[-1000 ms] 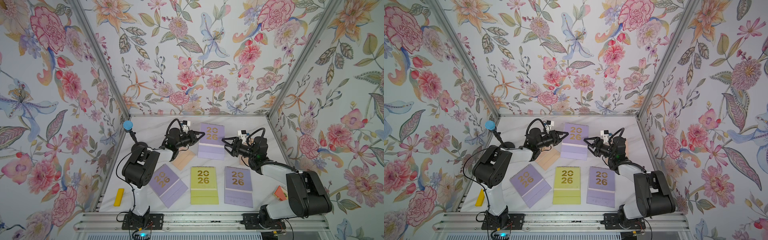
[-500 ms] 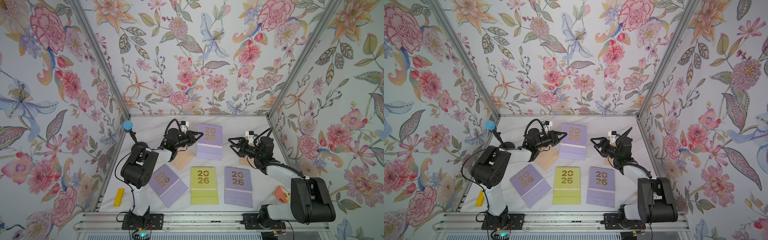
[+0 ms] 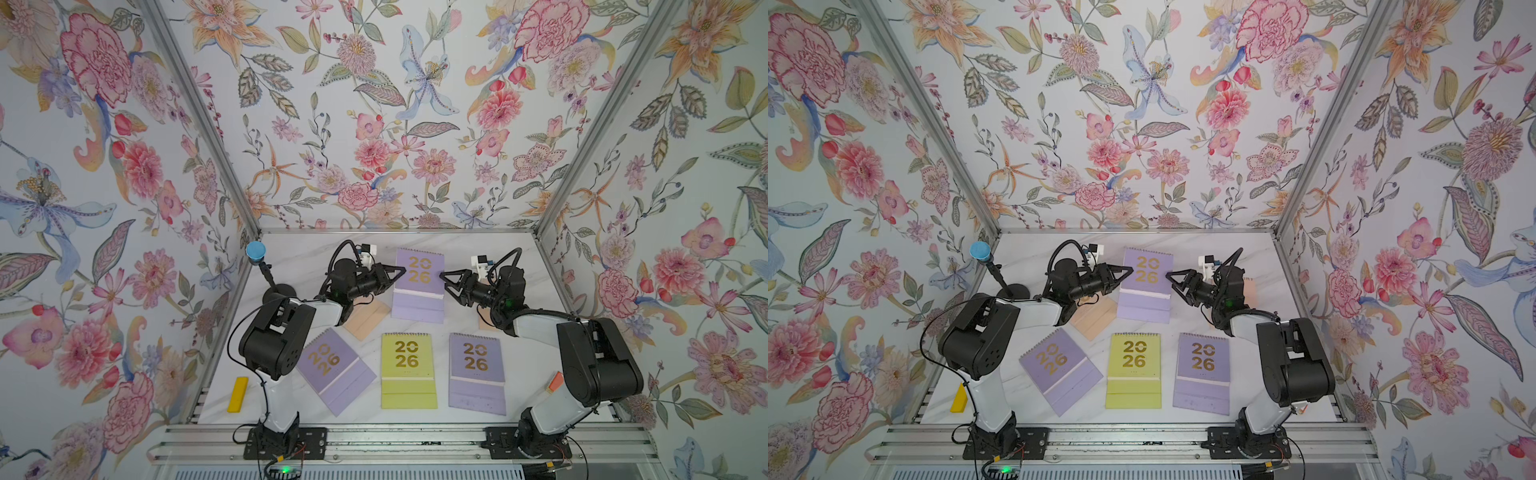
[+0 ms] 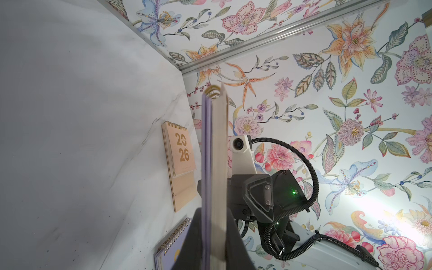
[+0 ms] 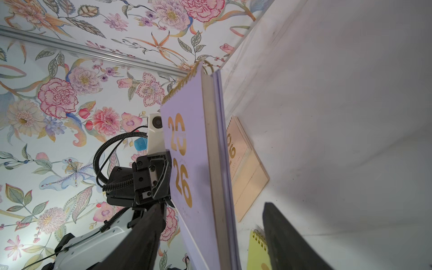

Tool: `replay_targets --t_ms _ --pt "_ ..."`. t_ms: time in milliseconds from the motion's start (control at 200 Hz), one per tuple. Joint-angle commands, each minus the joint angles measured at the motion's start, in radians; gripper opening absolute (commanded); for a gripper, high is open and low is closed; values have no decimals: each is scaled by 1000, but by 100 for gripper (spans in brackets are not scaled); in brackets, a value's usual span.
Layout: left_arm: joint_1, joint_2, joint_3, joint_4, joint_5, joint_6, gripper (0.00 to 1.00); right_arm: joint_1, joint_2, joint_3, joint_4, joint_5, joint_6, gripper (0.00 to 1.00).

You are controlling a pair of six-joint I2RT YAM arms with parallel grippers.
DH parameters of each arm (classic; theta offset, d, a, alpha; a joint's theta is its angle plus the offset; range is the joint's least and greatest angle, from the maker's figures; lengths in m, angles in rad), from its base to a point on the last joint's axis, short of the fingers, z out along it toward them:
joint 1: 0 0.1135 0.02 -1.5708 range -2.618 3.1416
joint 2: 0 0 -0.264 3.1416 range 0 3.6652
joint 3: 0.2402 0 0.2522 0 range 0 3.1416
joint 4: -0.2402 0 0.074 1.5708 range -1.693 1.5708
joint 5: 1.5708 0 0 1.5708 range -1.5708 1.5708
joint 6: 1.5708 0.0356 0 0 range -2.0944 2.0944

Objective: Stack the calendars
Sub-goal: Place the calendar at the calendar.

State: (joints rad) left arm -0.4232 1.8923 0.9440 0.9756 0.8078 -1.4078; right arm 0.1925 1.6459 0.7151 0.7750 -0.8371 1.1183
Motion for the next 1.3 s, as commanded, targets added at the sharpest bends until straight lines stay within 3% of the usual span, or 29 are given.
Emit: replay_targets --t_ms 0,165,250,485,565,751,1296 --pt "10 -40 -7 101 11 -28 0 21 37 24 156 -10 70 60" --pt "20 -41 -20 124 12 -43 1 39 82 26 265 -21 135 40" --pt "23 -41 -31 135 14 -51 6 46 89 23 284 -20 147 28" --pt "39 -60 -74 140 0 -51 41 57 72 -19 332 -5 182 4" --pt "48 -75 -93 134 -6 -46 55 56 46 -44 334 5 183 1" --pt "62 -133 -141 72 -24 0 67 69 -58 -129 287 40 153 0" --pt "57 -457 -396 -318 -138 205 70 259 -495 -456 -22 250 13 0"
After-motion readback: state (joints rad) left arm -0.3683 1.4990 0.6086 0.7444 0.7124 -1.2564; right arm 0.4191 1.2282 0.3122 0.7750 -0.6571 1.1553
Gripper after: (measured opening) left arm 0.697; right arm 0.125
